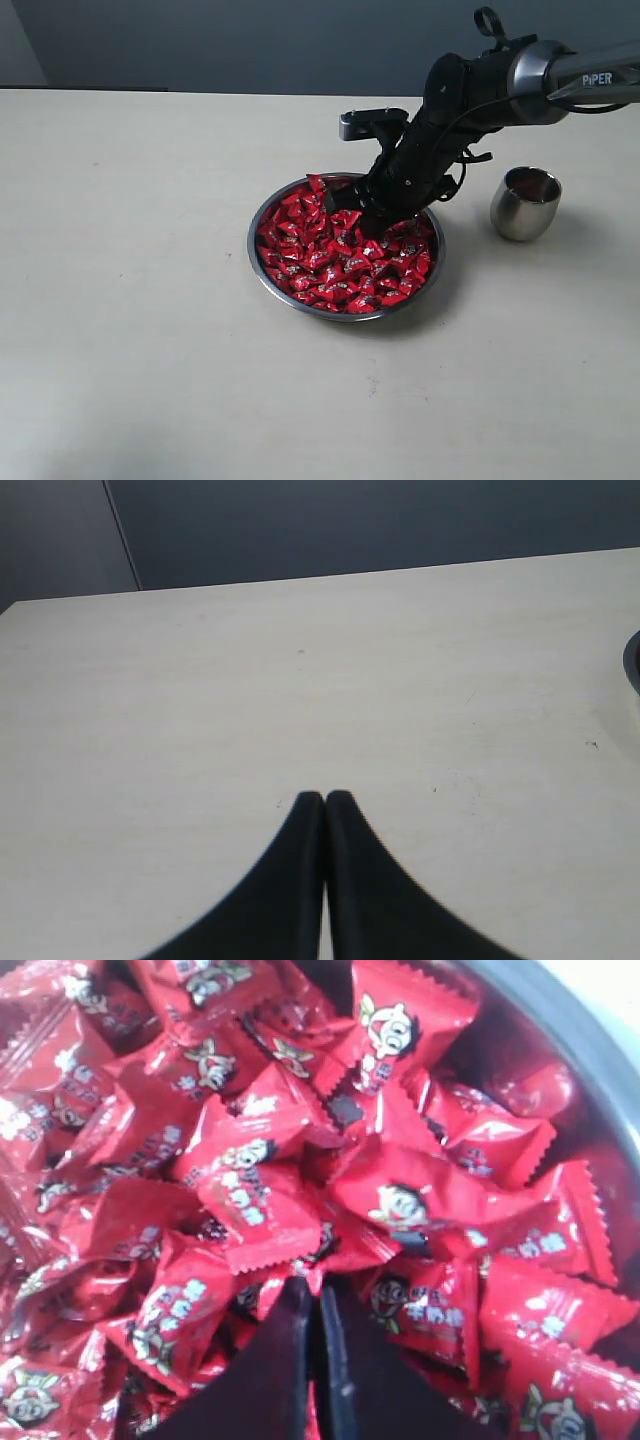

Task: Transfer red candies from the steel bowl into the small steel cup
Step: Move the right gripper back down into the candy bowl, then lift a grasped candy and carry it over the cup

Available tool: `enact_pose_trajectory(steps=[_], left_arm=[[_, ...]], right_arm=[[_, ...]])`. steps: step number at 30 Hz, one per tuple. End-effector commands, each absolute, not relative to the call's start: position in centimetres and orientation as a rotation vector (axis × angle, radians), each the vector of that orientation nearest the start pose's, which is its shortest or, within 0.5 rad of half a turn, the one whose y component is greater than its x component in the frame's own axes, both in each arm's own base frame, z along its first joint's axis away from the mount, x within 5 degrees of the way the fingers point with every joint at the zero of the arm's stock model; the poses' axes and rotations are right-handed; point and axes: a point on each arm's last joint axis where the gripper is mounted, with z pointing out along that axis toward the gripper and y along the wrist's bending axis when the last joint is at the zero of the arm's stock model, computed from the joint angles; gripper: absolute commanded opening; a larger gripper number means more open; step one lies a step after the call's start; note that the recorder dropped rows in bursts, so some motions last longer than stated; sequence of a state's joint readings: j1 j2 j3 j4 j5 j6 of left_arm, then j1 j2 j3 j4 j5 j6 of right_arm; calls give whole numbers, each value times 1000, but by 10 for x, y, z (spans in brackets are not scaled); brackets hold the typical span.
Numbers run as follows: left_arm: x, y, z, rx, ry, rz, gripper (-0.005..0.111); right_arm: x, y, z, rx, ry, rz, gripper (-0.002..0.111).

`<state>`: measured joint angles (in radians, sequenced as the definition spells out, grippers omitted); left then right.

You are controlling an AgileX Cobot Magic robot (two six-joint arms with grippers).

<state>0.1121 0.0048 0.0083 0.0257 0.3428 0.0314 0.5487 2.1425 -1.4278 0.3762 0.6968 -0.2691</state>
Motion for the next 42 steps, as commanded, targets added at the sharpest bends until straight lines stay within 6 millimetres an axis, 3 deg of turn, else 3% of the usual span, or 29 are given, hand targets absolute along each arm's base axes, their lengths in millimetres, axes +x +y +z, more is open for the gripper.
enact_pose_trajectory(steps=[1,7,15,21,24,28,36,39,42], left_arm=[[53,7,183,-54,1819,123,0],[53,7,183,-54,1819,123,0],[53,7,183,-54,1819,123,0],[53,7,183,-54,1819,123,0],[53,7,183,-54,1819,123,0],[53,7,183,-54,1819,123,0],[53,7,183,-54,1819,123,0],[53,7,183,-54,1819,123,0],[53,7,183,-54,1819,123,0]], right_arm=[[351,240,141,-833,2758,447,-1],[350,237,161,-869,2707,413,-1],[349,231,168,-880,2717,337,-1],[353,213,212,-807,2589,124,-1],[354,200,233,-766,2523,-39,-1],[365,165,249,-588,2523,-208,-1],[383,89,248,-266,2673,-121,-1],[384,75,244,-218,2713,-36,-1],[379,73,229,-236,2736,13,-1]])
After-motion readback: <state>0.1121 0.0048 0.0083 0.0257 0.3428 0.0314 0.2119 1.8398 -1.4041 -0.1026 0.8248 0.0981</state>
